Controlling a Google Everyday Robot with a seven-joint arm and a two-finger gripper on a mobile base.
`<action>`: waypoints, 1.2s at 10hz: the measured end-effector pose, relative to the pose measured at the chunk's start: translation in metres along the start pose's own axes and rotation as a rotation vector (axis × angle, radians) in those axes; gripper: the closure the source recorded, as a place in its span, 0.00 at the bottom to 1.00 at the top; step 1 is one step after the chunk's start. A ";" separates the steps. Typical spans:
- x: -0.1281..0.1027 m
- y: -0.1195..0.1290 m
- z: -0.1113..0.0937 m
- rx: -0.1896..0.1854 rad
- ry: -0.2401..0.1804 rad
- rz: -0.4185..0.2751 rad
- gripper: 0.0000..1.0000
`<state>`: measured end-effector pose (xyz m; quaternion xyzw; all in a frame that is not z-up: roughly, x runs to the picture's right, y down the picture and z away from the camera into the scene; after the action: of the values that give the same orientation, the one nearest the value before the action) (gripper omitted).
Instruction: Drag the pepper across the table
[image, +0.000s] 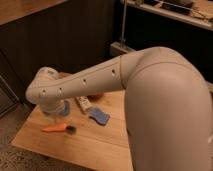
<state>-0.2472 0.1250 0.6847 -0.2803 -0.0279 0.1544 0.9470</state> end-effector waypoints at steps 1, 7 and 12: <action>-0.003 0.005 0.003 -0.004 0.011 -0.048 0.35; -0.027 0.011 0.034 -0.049 0.031 -0.174 0.35; -0.037 0.016 0.053 -0.074 0.039 -0.208 0.35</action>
<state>-0.2937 0.1541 0.7216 -0.3137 -0.0442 0.0488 0.9472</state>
